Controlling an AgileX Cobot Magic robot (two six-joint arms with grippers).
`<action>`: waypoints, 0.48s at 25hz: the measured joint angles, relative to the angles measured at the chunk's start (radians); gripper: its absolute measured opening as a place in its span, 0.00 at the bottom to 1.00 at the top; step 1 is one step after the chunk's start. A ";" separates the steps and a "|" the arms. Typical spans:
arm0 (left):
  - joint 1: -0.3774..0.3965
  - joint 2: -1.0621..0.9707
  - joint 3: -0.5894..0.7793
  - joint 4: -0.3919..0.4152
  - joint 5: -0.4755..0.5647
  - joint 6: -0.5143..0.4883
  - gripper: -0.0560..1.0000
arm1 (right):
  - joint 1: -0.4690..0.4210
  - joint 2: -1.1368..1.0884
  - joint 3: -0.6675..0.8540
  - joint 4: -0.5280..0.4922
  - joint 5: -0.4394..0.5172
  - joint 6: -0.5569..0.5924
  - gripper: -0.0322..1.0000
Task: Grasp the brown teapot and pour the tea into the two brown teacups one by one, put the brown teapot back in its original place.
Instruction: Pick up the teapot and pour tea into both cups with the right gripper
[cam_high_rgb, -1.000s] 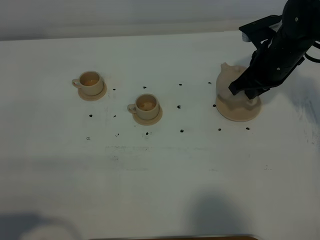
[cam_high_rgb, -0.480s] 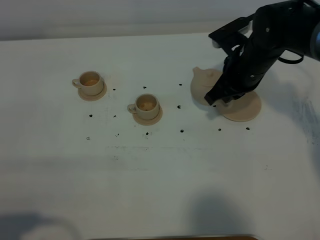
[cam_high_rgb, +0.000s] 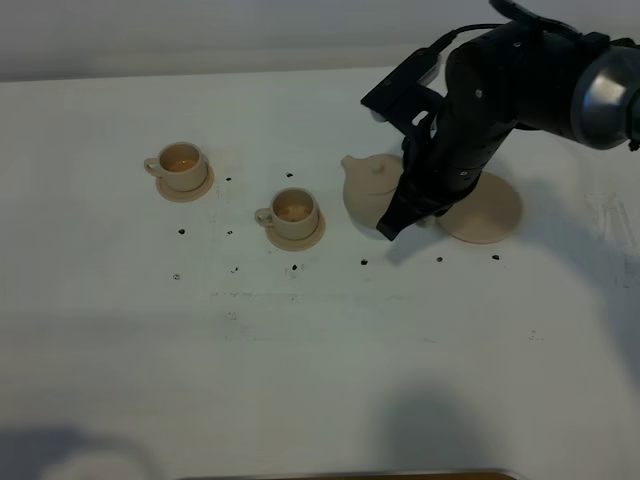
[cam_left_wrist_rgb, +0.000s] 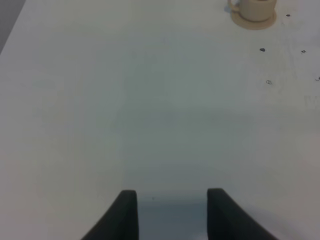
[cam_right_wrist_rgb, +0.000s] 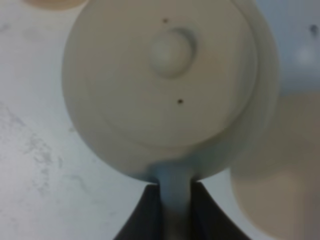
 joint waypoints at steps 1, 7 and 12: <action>0.000 0.000 0.000 0.000 0.000 0.000 0.35 | 0.011 0.000 0.000 -0.013 -0.001 0.000 0.13; 0.000 0.000 0.000 0.000 0.000 0.000 0.35 | 0.071 0.000 0.000 -0.098 -0.021 0.028 0.13; 0.000 0.000 0.000 0.000 0.000 0.000 0.35 | 0.103 0.000 0.000 -0.193 -0.032 0.068 0.13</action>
